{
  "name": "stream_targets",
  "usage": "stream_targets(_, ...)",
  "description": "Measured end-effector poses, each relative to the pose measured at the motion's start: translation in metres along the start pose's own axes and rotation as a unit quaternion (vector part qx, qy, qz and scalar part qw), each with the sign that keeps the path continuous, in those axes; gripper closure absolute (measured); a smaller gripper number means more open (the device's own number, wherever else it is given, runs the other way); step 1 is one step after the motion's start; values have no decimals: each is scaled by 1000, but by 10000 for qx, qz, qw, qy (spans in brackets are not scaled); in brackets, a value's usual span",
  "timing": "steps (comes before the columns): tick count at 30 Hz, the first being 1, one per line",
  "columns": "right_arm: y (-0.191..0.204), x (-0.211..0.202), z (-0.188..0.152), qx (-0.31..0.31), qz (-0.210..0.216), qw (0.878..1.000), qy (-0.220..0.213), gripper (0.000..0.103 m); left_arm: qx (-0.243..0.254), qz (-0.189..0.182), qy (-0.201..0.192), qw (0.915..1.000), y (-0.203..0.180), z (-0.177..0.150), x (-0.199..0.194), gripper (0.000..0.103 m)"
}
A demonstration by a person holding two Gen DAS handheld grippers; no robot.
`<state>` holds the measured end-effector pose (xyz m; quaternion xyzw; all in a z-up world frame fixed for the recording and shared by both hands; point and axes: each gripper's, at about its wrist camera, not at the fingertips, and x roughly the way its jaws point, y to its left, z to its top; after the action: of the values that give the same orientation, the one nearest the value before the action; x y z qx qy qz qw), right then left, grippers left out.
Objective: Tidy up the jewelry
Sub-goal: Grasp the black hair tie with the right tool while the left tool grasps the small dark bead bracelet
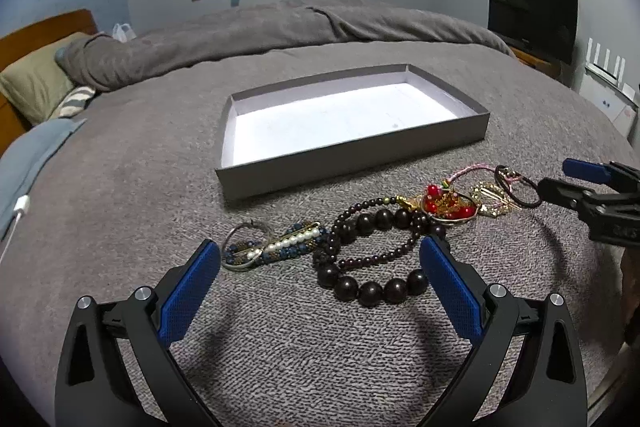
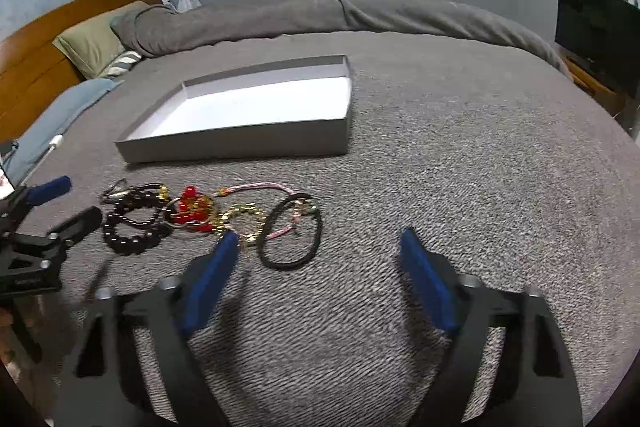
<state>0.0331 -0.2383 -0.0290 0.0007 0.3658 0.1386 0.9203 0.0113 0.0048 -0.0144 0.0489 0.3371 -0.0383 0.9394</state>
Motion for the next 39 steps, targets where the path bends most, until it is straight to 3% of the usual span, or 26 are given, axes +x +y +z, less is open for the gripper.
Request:
stream_targets(2, 1, 5, 0, -26, 26, 9999, 102, 50, -5, 33, -45, 10000, 3, 1, -1, 4)
stream_targets(5, 2, 13, -2, -63, -53, 9997, 212, 66, -76, 76, -151, 9998, 11, 0, -2, 4)
stream_targets(10, -1, 22, -3, -22, -3, 9994, 332, 74, -24, 154, -120, 9998, 19, -1, 3, 4)
stream_targets(12, -2, 22, -4, -38, -31, 9995, 313, 83, -42, 110, -94, 9999, 21, -1, 5, 4)
stream_targets(14, -4, 19, -4, -10, -37, 9997, 231, 99, -94, 12, -9, 10000, 24, -1, 8, 4)
stream_targets(20, -6, -1, -3, -11, 10, 9999, -135, 99, -30, -87, 77, 9999, 28, -2, 12, 4)
stream_targets(26, -10, -21, 7, 60, -6, 9982, -598, 99, -8, -438, 89, 9990, 21, 5, 19, 11)
stream_targets(30, -10, -23, 9, 47, 34, 9981, -612, 99, 108, -557, 211, 9982, 13, 15, 30, 41)
stream_targets(35, -12, -20, 9, 59, 86, 9984, -556, 99, 309, -750, 266, 9963, 3, 24, 39, 49)
stream_targets(36, -13, -20, 9, 76, 99, 9984, -552, 99, 372, -772, 325, 9958, 1, 26, 43, 57)
stream_targets(39, -15, -22, 9, 96, 107, 9982, -574, 99, 408, -794, 488, 9948, 0, 21, 51, 64)
